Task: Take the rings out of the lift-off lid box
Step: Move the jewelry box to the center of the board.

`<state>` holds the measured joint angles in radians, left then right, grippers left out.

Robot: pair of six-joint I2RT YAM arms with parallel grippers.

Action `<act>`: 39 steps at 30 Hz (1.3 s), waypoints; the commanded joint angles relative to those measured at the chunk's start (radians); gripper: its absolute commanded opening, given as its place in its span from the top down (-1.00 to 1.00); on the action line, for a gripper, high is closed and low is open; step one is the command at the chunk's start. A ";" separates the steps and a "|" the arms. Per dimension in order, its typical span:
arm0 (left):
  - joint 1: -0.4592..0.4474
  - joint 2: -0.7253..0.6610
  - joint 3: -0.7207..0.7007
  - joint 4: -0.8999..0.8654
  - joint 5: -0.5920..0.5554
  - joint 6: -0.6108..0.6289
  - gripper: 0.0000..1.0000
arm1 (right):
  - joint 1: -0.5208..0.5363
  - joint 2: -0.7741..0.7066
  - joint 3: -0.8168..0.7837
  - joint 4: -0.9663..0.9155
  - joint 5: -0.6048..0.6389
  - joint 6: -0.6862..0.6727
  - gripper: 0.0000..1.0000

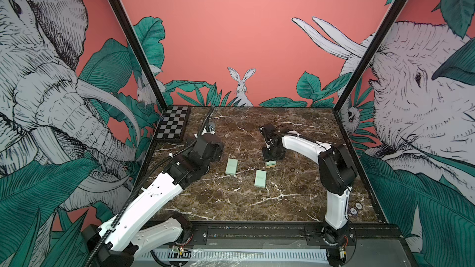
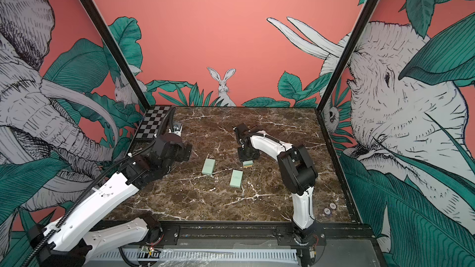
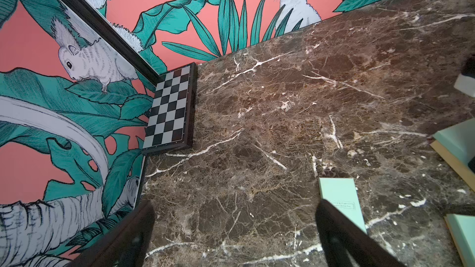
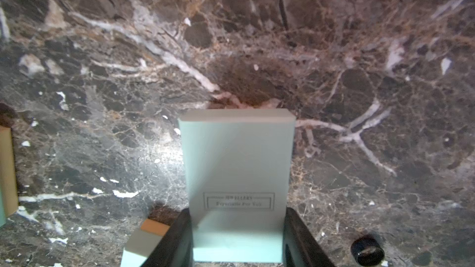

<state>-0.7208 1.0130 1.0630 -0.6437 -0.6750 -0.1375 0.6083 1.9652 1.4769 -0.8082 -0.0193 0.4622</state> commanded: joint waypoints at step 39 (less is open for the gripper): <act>0.003 -0.026 -0.012 0.010 -0.023 0.010 -0.99 | 0.013 -0.123 -0.081 -0.015 0.024 0.047 0.26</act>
<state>-0.7208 1.0130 1.0630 -0.6434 -0.6758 -0.1337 0.6132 1.8793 1.4071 -0.7982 -0.0109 0.4942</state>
